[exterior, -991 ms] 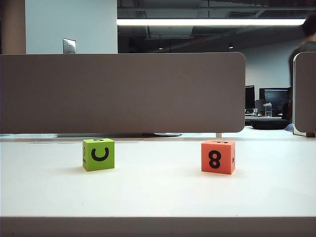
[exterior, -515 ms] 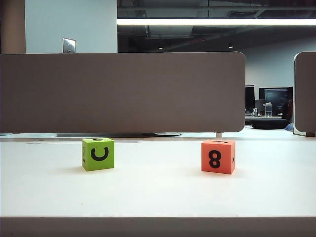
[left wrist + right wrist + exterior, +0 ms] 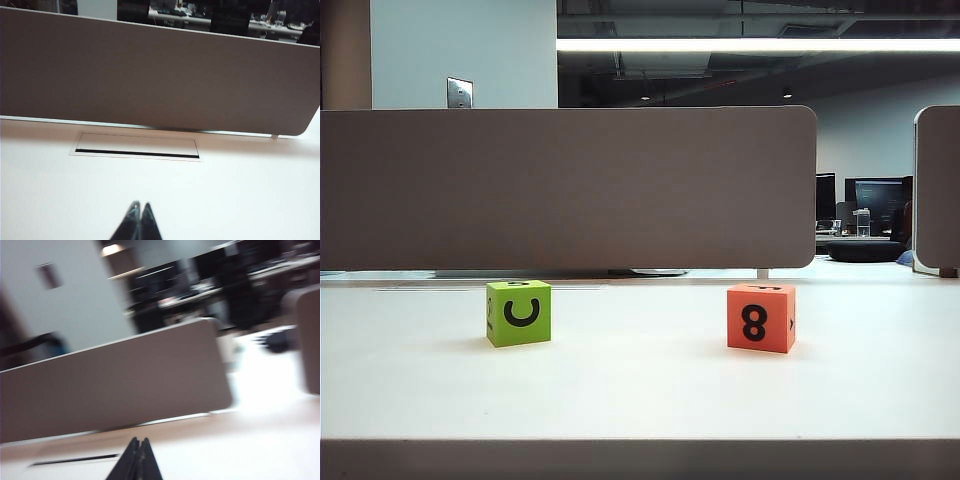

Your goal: Stack the letter block on the right onto the letter block on the left.

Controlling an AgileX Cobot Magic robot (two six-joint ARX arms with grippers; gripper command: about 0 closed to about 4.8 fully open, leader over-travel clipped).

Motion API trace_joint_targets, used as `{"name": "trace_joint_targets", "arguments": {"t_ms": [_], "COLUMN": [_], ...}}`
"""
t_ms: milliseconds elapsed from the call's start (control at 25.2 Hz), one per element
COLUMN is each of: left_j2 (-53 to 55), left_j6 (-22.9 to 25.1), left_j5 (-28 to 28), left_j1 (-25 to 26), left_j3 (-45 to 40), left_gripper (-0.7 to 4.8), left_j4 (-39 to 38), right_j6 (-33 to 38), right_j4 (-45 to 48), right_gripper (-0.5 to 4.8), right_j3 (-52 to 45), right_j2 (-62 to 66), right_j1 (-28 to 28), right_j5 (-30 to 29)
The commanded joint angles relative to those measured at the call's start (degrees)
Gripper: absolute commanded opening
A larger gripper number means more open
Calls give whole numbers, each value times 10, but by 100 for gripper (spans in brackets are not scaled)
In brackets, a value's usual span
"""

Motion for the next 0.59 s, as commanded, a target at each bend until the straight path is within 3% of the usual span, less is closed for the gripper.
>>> {"name": "trace_joint_targets", "arguments": {"t_ms": [40, 238, 317, 357, 515, 594], "left_j2": [56, 105, 115, 121, 131, 131], "left_j6": [2, 2, 7, 29, 76, 82], "left_j5": [41, 67, 78, 91, 91, 91], "left_j1": [-1, -43, -71, -96, -125, -125], "left_j3": [45, 65, 65, 65, 65, 66], "left_gripper": [-6, -6, -6, -6, -6, -6], "left_j4": [-5, -11, -49, -81, -148, -158], "right_j6": [16, 15, -50, -114, -179, -205], "right_j4": [-18, -64, -79, -107, -144, -170], "right_gripper": [-5, -5, -5, -5, 7, 70], "right_j3": [63, 122, 125, 125, 125, 125], "right_j2": [76, 173, 210, 242, 296, 323], "right_j1": [1, 33, 72, 93, 143, 153], "right_j5": [-106, -107, -68, -33, -5, -1]}}
